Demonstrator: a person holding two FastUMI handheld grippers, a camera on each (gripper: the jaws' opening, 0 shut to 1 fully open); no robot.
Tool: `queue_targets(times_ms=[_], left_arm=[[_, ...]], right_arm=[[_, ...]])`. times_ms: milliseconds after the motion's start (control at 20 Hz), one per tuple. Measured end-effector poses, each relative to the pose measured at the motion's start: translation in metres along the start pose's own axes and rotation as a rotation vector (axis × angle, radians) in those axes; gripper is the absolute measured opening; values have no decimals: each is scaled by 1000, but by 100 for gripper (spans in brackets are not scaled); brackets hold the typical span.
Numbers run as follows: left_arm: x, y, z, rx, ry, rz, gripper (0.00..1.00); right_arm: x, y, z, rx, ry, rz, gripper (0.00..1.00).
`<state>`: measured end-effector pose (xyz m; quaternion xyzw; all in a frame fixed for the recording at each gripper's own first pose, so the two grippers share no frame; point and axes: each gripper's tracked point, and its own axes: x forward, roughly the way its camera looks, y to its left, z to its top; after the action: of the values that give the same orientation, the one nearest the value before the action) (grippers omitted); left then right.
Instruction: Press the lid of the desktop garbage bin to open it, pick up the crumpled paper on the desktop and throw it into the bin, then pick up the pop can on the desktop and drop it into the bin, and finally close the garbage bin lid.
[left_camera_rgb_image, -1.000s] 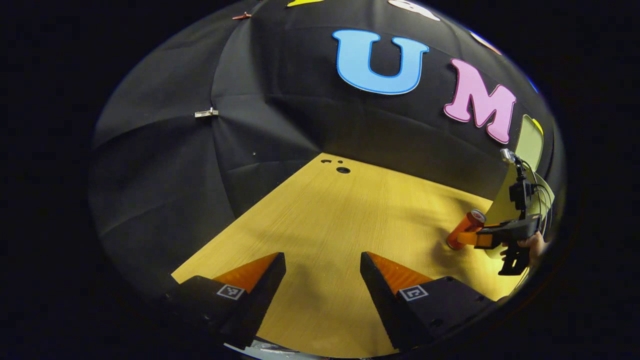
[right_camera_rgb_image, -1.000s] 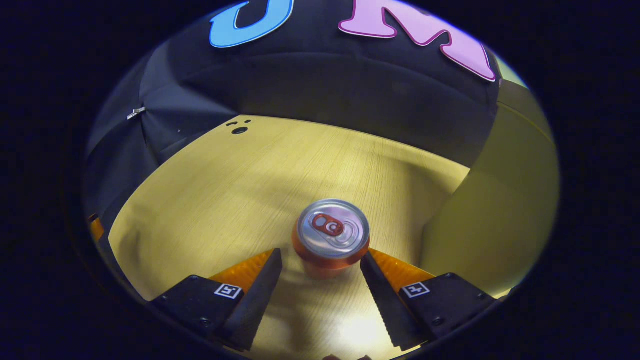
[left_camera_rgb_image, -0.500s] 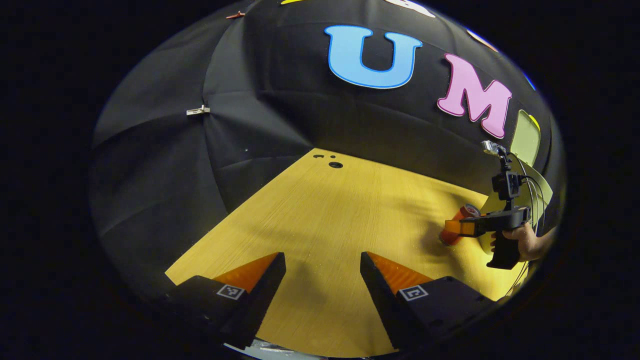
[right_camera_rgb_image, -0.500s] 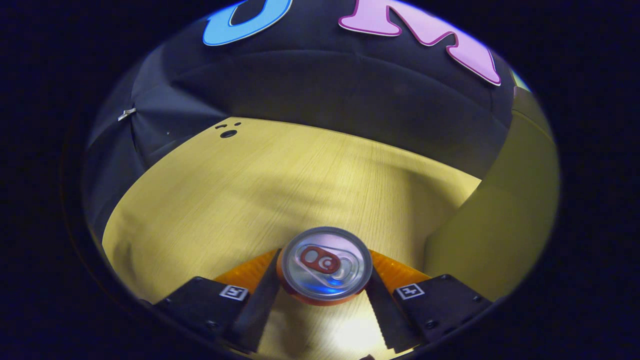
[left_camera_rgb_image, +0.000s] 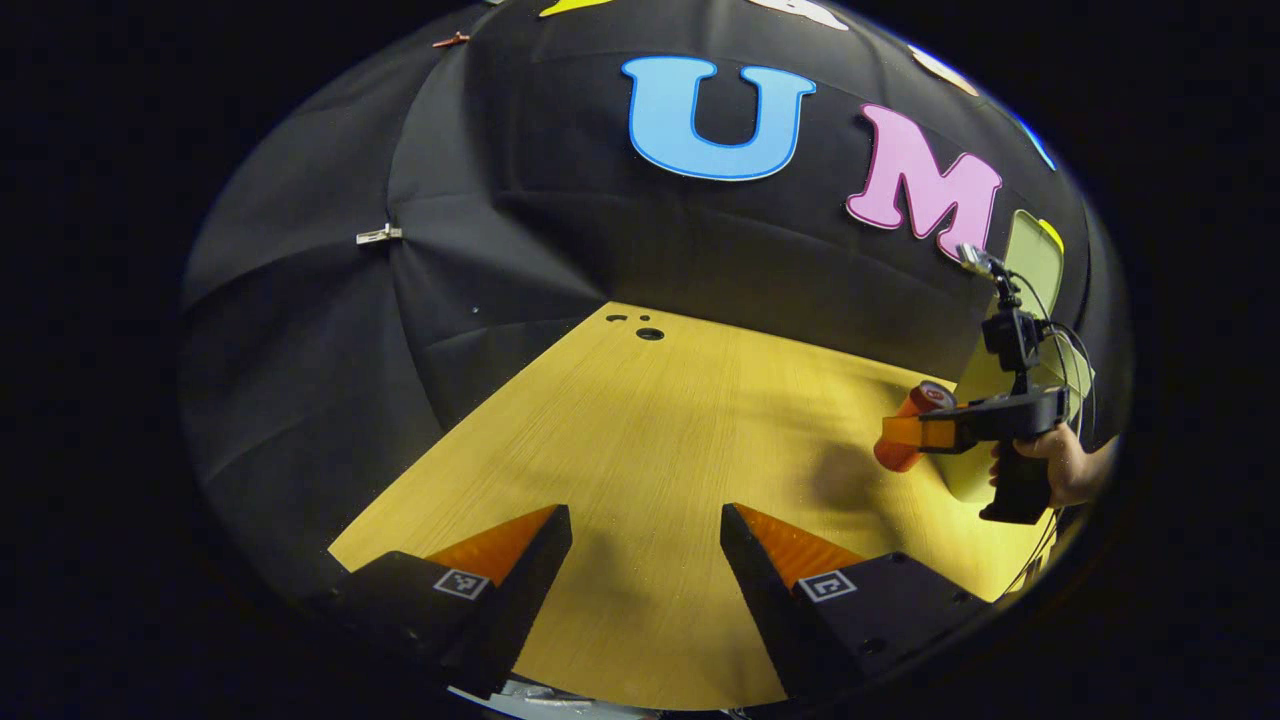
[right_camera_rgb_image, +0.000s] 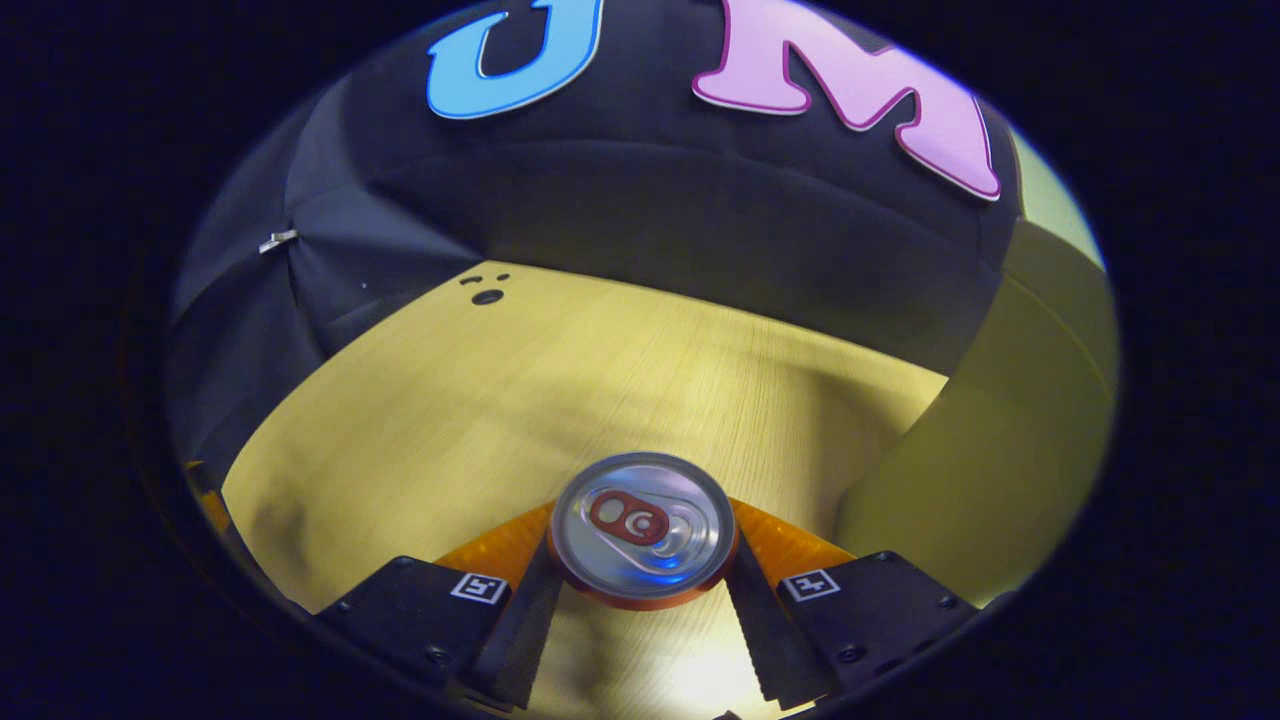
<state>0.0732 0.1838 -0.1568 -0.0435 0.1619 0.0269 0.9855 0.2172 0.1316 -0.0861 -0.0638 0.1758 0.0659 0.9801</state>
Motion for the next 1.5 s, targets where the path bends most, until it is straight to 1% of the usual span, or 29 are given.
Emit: queue_targets(times_ms=[50, 250, 550, 750, 850, 1000, 1050, 1100, 1200, 1350, 1400, 1450, 1500], left_arm=[[-1, -1, -1, 1, 0, -5, 96], [-9, -5, -2, 17, -10, -31, 96], [-18, -1, 3, 56, -30, -77, 96], [-23, 2, 13, 105, -70, -90, 96], [-23, -1, 8, 91, -64, -101, 96], [-29, -21, 0, 74, -45, -151, 96], [-32, -27, -4, 82, -40, -165, 99], [-34, -33, -7, 93, -36, -180, 96], [-39, -45, -14, 109, -19, -209, 96], [-44, -64, -27, 103, 8, -249, 96], [-46, -68, -34, 91, 27, -251, 96], [-47, -74, -42, 77, 43, -254, 99], [-49, -77, -44, 64, 47, -246, 96]], right_arm=[[-10, 0, 6, -12, -19, 5, 84], [-55, 10, 34, -25, -95, 56, 84], [-129, -1, 81, -41, -231, 44, 84], [-174, -29, 109, -8, -296, 10, 84], [-193, -45, 122, 19, -330, -12, 84], [-218, -72, 133, 83, -362, -42, 84], [-225, -82, 136, 97, -373, -58, 84], [-231, -93, 137, 106, -379, -77, 83], [-238, -114, 139, 120, -385, -116, 83], [-252, -142, 144, 134, -397, -146, 83], [-254, -152, 148, 142, -409, -158, 83], [-256, -162, 152, 149, -419, -171, 83], [-256, -172, 156, 157, -427, -185, 83]])
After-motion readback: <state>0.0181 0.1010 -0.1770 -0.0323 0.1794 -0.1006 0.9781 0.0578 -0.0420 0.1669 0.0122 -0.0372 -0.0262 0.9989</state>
